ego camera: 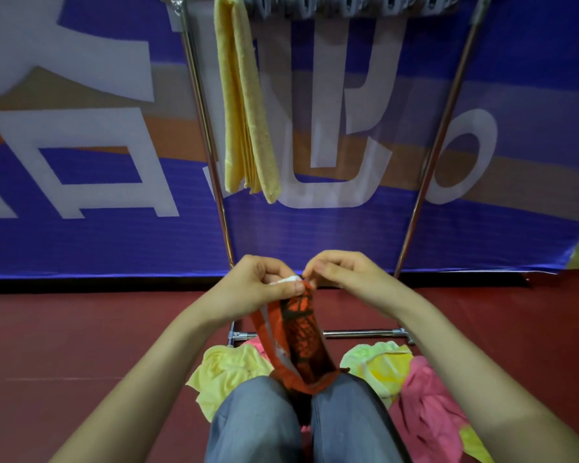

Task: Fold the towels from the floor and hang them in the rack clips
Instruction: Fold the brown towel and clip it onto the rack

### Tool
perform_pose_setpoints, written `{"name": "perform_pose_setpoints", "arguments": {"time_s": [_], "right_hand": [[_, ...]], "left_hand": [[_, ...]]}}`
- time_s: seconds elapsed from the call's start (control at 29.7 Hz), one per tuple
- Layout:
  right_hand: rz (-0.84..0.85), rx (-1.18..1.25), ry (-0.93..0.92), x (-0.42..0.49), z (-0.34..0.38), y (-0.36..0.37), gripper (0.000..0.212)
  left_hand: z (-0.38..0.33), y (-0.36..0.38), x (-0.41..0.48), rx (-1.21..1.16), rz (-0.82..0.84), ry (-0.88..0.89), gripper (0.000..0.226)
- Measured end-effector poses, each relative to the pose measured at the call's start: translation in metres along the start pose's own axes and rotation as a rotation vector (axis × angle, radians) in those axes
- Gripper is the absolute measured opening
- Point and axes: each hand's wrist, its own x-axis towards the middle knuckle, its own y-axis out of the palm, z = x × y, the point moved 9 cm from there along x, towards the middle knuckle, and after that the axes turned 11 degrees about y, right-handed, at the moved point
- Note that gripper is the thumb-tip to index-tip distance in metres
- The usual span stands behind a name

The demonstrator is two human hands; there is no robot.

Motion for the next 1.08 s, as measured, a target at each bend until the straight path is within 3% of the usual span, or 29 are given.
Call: {"name": "perform_pose_setpoints", "arguments": {"time_s": [0.17, 0.47, 0.67, 0.84, 0.98, 1.08], "right_hand": [[0.021, -0.087, 0.005, 0.006, -0.003, 0.009, 0.019], [0.073, -0.01, 0.004, 0.007, 0.003, 0.012, 0.022], [-0.102, 0.249, -0.043, 0.009, 0.005, -0.018, 0.021], [-0.143, 0.185, 0.013, 0.002, -0.003, -0.035, 0.019], [-0.148, 0.124, 0.01, 0.001, 0.009, -0.037, 0.022], [-0.18, 0.064, -0.028, 0.003, 0.032, -0.038, 0.017]], "left_hand": [[-0.001, -0.004, -0.001, 0.035, 0.044, -0.017, 0.006], [-0.015, -0.012, 0.009, 0.036, 0.054, 0.008, 0.013], [0.012, -0.008, 0.003, -0.138, -0.015, -0.093, 0.009], [-0.003, -0.016, 0.008, -0.245, -0.207, 0.015, 0.014], [-0.038, 0.0, 0.027, -0.006, 0.028, 0.083, 0.028], [-0.047, 0.006, 0.038, 0.08, 0.084, 0.096, 0.017]]}}
